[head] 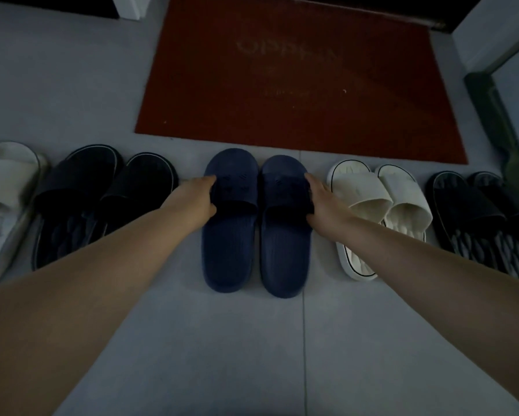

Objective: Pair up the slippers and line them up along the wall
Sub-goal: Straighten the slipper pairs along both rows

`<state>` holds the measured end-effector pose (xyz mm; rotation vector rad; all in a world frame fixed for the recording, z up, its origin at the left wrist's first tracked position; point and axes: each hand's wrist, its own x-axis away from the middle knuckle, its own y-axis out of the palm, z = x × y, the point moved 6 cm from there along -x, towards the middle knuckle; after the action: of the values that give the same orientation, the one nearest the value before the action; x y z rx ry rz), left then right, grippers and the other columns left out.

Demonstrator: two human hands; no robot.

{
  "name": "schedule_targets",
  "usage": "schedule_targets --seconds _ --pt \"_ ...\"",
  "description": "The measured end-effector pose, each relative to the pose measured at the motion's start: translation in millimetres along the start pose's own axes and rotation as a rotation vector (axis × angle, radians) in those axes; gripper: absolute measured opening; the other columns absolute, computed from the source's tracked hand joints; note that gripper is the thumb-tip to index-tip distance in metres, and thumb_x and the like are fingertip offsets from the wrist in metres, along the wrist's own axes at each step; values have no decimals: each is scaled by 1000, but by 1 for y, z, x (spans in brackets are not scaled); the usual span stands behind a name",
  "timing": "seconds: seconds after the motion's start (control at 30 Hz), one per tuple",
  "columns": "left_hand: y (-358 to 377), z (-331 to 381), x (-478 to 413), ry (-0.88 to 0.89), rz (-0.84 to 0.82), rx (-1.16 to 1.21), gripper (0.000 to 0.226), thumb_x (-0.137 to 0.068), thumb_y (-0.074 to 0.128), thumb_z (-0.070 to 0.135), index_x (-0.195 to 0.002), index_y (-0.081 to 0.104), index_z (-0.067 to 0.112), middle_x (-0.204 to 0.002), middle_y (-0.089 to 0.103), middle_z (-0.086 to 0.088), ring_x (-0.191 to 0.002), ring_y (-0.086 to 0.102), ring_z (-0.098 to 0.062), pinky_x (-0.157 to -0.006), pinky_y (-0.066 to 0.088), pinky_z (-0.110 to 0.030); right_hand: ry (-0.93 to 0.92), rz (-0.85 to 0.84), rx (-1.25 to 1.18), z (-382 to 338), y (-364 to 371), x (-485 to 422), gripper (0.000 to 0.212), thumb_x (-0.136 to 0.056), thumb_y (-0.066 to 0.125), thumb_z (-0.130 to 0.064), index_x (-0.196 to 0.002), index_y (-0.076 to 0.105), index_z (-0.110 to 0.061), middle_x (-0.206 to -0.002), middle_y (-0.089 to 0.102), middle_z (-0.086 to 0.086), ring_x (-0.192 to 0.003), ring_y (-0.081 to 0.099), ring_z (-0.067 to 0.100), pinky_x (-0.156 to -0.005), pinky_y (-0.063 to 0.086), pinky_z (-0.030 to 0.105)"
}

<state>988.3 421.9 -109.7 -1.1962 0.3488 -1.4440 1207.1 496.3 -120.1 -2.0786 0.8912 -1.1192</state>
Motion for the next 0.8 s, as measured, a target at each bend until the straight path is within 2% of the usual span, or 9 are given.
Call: schedule_targets --seconds 0.13,0.2,0.27,0.37,0.53,0.6,0.67,0.73,0.8 --pt "0 -6 1 13 -13 19 69 -87 53 10 -146 16 14 -149 34 -12 -131 40 -25 -107 33 -31 31 27 -15 -5 -3 0 80 -80 56 -2 -146 11 -13 -147 31 17 -130 40 33 -104 39 43" --pt "1 -7 3 38 -44 48 71 -87 55 11 -145 16 15 -148 34 -11 -130 41 -25 -107 32 -29 75 -10 64 -8 0 4 88 -76 63 -7 -145 9 -13 -148 24 16 -133 34 35 -104 36 43" --pt "-4 -12 5 55 -93 83 73 -84 61 13 -145 21 17 -148 36 -10 -129 43 -25 -105 34 -30 74 -63 226 -20 4 9 99 -73 68 -18 -146 2 -17 -153 9 14 -139 17 37 -111 24 46" --pt "-40 -43 7 31 -43 151 69 -76 71 11 -137 39 17 -139 47 -10 -121 49 -26 -105 40 -36 -166 -58 327 -69 14 17 94 -74 65 -32 -146 4 -25 -157 -7 7 -142 0 36 -114 13 48" --pt "-113 -133 31 -96 268 38 55 -72 68 -3 -124 52 4 -128 55 -21 -116 53 -35 -103 40 -41 -463 -216 128 -163 61 14 75 -84 59 -24 -146 17 -18 -155 12 6 -141 14 27 -111 22 36" --pt "-115 -169 42 -194 269 -40 53 -74 65 4 -124 48 2 -125 54 -26 -115 50 -40 -99 41 -47 -458 -295 57 -192 81 4 72 -87 58 -21 -145 17 -16 -151 24 10 -135 29 25 -105 28 28" --pt "-99 -193 52 -270 179 -41 64 -79 64 14 -135 35 6 -134 45 -23 -124 42 -39 -103 37 -48 -404 -336 24 -210 96 -10 73 -89 57 -23 -146 12 -15 -150 27 12 -130 37 25 -98 32 25" --pt "-80 -207 57 -295 77 16 82 -82 64 22 -146 13 14 -152 23 -18 -140 22 -34 -114 24 -44 -319 -355 22 -220 108 -22 81 -90 56 -27 -147 0 -14 -153 22 13 -132 36 27 -102 33 28" --pt "-70 -210 59 -284 57 3 87 -83 62 26 -147 4 20 -156 7 -15 -144 10 -31 -117 16 -39 -271 -328 43 -225 114 -29 86 -90 56 -28 -146 -7 -12 -155 15 14 -134 35 29 -107 34 33"
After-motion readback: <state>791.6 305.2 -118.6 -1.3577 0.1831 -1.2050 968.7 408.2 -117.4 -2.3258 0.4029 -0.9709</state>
